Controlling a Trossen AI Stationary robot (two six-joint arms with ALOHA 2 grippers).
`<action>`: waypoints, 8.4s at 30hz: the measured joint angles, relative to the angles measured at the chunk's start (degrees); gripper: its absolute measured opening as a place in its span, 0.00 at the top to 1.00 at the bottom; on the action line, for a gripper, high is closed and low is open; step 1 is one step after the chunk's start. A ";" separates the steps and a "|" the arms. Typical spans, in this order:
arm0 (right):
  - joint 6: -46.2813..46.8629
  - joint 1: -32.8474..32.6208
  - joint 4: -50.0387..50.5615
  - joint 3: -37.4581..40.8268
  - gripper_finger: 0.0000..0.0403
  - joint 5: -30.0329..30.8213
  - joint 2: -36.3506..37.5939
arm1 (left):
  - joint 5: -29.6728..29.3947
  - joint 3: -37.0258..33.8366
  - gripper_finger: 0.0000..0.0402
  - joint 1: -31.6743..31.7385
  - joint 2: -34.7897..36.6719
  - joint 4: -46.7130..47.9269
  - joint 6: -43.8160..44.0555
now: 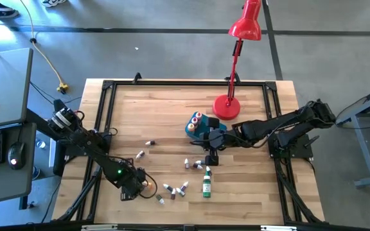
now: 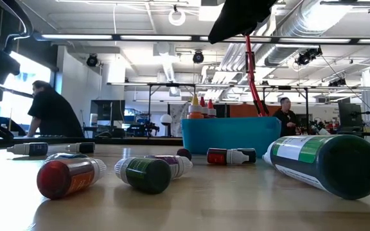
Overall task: Pick & Place food coloring
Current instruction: Put the big yellow food coloring bottle into the blue container
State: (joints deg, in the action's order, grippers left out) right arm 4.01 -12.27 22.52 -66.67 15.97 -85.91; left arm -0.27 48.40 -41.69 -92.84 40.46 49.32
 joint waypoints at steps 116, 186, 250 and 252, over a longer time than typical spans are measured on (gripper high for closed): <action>-10.95 0.38 -7.29 0.09 0.55 1.65 -8.63 | -16.09 18.03 0.71 31.23 -0.17 -4.34 -42.14; 6.29 0.43 2.49 0.09 0.68 4.40 -8.41 | -25.10 22.28 0.51 31.21 3.51 -6.01 -44.01; -18.73 -3.47 -88.39 41.99 0.68 2.63 18.16 | 0.48 12.04 0.44 36.54 0.74 -93.00 -60.76; -19.37 -3.45 -88.96 41.99 0.68 2.47 18.16 | 0.93 12.45 0.41 36.54 0.74 -93.80 -60.71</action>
State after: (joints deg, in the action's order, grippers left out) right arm -15.36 -15.73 -66.44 -24.69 18.44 -67.75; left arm 0.67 60.85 -5.15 -92.09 -53.34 -11.39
